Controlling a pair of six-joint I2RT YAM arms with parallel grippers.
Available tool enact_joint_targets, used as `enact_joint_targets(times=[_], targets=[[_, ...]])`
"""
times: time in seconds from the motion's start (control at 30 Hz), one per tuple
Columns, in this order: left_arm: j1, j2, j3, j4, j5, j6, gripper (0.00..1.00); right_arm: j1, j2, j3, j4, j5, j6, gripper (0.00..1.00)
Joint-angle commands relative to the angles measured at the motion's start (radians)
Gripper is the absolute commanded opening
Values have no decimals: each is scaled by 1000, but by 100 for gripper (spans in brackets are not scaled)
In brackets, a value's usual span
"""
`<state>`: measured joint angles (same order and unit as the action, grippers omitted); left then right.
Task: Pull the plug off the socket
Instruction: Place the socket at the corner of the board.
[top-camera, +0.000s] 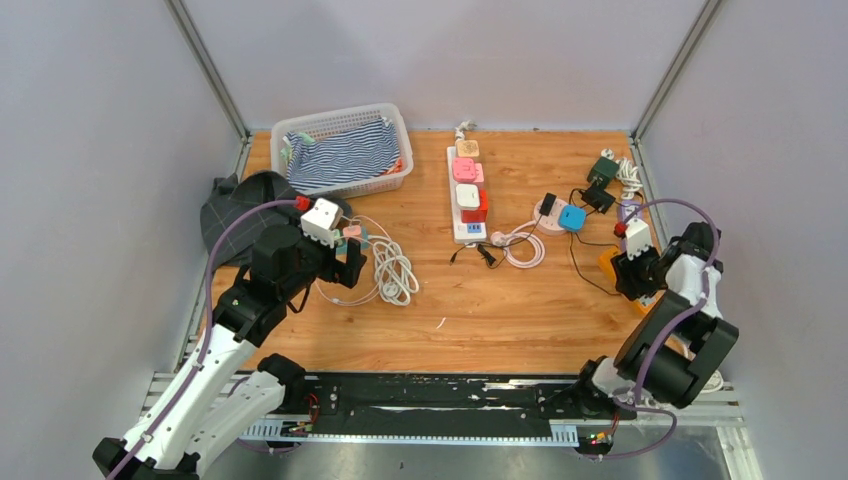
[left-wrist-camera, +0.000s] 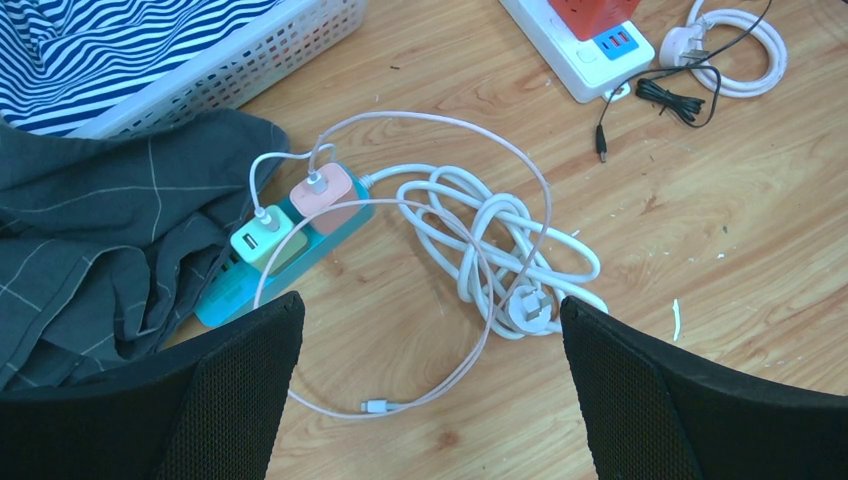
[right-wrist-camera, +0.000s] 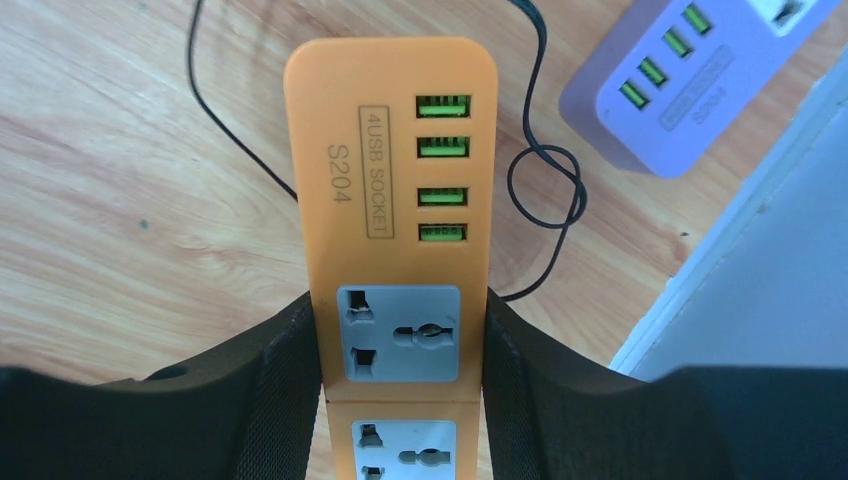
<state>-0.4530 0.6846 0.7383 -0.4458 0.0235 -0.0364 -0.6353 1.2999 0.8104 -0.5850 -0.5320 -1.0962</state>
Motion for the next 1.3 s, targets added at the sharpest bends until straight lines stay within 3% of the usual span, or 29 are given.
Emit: enact_joint_targets(times=[0.0,0.2,0.43,0.57,0.73,1.03,1.27], targets=[[2,-1,-11,22,19,4,100,-21,108,48,15,41,-64,4],[2,2,-13,22,17,4,100,-3,191,189,-177,-41,-294,5],[2,3,-11,20,14,6,100,56,70,343,-411,-210,-569,0],[2,-3,-12,19,13,6,100,60,46,428,-459,-228,-720,0],[2,-13,-12,19,12,6,100,60,63,506,-523,-188,-760,0],[2,-16,-14,24,27,4,100,24,203,305,-460,-50,-775,0],[2,-15,-14,23,27,4,100,11,346,225,-289,13,-699,1]])
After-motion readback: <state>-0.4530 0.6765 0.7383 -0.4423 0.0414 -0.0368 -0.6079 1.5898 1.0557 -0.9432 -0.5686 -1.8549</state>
